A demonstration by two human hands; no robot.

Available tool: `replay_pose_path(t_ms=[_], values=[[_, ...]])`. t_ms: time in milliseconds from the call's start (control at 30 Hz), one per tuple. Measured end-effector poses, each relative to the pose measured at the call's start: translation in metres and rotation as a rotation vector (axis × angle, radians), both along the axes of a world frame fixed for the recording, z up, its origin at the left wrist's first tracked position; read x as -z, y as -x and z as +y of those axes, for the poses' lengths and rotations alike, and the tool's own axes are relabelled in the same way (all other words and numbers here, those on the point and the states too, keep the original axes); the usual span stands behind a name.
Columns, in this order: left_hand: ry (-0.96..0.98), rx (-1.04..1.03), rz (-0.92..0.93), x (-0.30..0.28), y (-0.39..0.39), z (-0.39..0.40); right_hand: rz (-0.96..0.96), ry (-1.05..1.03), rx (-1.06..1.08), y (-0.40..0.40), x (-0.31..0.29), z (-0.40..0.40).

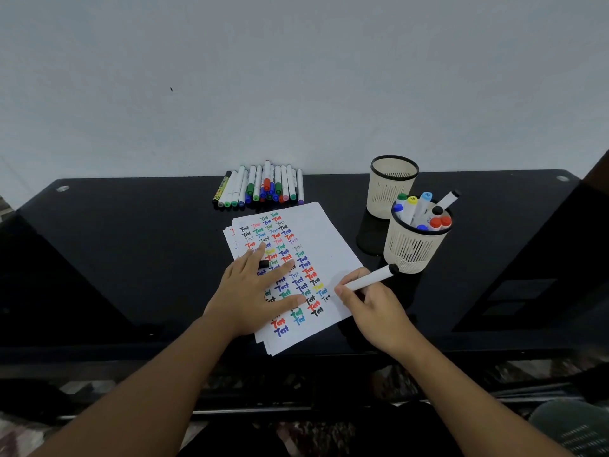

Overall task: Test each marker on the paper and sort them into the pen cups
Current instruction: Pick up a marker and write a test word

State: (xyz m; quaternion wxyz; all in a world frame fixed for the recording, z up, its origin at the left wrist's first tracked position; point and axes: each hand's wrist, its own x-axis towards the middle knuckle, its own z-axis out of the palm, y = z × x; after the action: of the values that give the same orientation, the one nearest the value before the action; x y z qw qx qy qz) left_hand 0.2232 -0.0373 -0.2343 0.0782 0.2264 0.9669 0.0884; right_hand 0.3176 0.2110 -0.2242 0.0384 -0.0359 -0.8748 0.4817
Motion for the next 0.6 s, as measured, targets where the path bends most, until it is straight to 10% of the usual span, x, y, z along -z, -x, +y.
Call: replay_pose_path(t_ms=[600], values=[[-0.007, 0.002, 0.009, 0.0017, -0.0003, -0.0007, 0.016, -0.02, 0.005, 0.0004, 0.0006, 0.0005]])
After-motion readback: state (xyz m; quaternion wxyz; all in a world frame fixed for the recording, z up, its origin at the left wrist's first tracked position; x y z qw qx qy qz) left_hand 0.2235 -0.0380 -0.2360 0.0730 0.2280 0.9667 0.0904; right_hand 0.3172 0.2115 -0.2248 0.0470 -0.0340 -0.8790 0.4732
